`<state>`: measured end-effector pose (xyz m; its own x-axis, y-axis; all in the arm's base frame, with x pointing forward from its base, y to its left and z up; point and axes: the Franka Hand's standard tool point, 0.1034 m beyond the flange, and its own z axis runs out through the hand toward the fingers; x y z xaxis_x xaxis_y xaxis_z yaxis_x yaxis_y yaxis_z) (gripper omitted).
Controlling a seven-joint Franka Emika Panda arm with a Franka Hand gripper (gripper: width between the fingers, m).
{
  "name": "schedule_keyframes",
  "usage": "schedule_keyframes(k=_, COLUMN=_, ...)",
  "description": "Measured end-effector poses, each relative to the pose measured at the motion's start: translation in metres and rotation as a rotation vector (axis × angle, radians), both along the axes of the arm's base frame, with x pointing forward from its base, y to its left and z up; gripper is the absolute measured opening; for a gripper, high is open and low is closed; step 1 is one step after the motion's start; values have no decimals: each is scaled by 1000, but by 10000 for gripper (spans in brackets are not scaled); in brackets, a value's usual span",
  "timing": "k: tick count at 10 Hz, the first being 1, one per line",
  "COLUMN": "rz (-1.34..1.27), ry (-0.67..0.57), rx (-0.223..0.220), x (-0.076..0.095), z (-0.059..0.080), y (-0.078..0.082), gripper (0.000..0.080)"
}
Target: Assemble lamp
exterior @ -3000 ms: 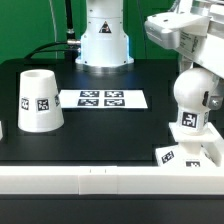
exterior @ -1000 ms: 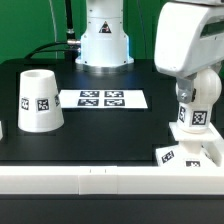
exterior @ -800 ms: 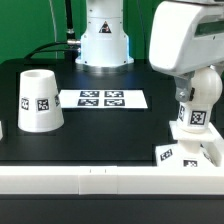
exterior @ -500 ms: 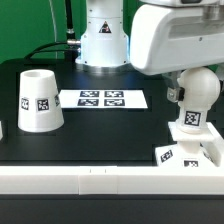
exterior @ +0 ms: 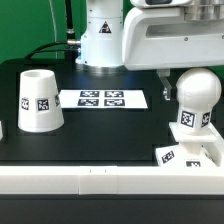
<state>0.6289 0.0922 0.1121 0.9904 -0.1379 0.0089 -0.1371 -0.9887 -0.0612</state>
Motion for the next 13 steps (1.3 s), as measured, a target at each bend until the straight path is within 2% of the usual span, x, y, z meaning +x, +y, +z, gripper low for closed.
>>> schedule_keyframes(k=5, rz=-303, ry=18, rx=6, x=0, z=0, y=0, gripper=580)
schedule_keyframes(k=7, rz=-476, ry=-16, rx=40, x=0, z=0, y=-2, gripper=580)
schedule_keyframes(k=10, rz=-742, ry=-7, rx=64, x=-1, z=0, y=-2, gripper=580)
schedule_keyframes(k=13, rz=-1008, ry=14, rx=151, x=0, z=-2, y=-3, gripper=580)
